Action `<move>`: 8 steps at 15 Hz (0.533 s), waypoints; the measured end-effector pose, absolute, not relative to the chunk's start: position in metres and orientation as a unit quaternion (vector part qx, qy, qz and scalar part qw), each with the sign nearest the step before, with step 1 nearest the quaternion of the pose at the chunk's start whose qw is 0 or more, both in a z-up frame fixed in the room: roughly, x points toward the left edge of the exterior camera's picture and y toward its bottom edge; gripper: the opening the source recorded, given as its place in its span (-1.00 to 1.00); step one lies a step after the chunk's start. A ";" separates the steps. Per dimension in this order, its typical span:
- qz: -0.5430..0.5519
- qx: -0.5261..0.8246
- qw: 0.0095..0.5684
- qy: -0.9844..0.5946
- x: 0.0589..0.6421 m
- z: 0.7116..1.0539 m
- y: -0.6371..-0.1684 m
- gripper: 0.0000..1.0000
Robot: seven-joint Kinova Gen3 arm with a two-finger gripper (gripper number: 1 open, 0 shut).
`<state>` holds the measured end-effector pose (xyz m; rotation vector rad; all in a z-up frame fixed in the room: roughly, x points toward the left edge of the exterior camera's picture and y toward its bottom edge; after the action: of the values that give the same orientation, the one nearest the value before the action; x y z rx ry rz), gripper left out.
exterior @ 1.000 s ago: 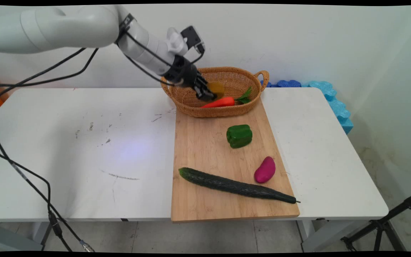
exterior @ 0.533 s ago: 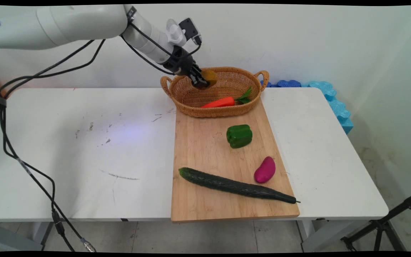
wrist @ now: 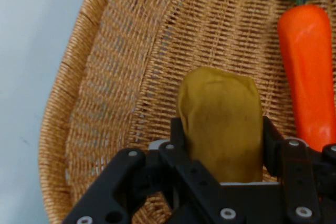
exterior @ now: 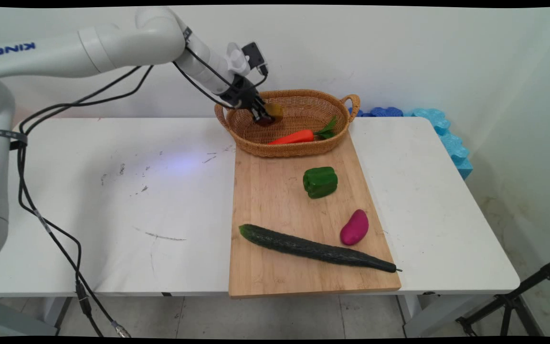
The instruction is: Place the picked object in the vegetable basket
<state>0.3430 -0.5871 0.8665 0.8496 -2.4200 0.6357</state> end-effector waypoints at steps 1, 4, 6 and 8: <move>0.232 0.310 0.247 -0.888 0.343 0.863 -0.589 -1.00; 0.226 0.303 0.246 -0.892 0.342 0.846 -0.599 -1.00; 0.224 0.298 0.247 -0.894 0.341 0.838 -0.603 -1.00; 0.222 0.294 0.248 -0.896 0.340 0.832 -0.607 1.00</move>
<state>0.3397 -0.6071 0.8318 0.8016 -2.4413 0.6058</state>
